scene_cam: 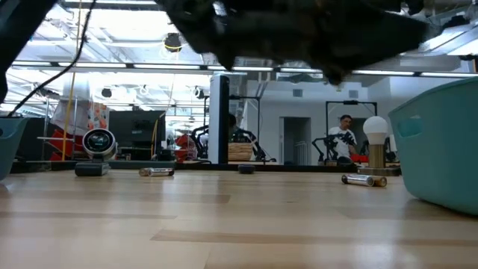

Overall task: Sort batteries
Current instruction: Put the silver battery into the green bin

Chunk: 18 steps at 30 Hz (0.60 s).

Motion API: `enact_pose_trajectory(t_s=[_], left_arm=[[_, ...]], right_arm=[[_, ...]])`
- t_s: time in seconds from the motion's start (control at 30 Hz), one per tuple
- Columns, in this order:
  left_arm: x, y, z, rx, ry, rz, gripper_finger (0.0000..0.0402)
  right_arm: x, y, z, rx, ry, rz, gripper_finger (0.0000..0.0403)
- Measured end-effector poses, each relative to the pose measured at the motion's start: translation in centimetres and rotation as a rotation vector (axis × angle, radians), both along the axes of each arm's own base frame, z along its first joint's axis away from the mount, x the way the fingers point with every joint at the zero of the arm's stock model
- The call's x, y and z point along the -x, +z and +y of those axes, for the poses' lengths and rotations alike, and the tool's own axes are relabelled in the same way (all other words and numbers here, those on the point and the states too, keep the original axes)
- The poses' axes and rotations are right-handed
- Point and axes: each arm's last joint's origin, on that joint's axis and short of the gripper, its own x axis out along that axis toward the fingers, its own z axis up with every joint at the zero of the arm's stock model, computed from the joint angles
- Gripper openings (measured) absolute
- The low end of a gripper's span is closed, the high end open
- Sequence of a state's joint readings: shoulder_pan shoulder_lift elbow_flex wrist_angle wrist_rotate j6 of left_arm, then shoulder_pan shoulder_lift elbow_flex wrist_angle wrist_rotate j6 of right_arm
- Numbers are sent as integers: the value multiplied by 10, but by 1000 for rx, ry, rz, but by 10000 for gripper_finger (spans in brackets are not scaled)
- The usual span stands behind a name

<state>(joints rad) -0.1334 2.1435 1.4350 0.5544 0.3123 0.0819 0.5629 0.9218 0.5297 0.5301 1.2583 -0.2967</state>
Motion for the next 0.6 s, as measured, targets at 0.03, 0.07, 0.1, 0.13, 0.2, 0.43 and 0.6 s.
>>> enact_pose_trajectory(t_s=[0.03,0.07,0.1,0.13,0.2,0.43,0.6], left_arm=[[11,8,4,-8,37,-38,104],[24,15,10,-17,74,-68,92],[39,21,15,-24,114,-95,79],[54,26,21,-31,160,-114,66],[86,30,32,-42,243,-118,40],[187,38,53,-66,504,-95,5],[245,40,63,-50,643,-118,3]], right_arm=[[0,0,0,-1,0,0,146],[0,0,0,1,0,1,146],[-1,-1,1,1,0,3,146],[-2,-2,1,3,1,6,146],[-5,-4,1,5,-3,11,146],[-42,-13,-16,-27,50,5,146],[-94,-26,-39,-91,145,55,146]])
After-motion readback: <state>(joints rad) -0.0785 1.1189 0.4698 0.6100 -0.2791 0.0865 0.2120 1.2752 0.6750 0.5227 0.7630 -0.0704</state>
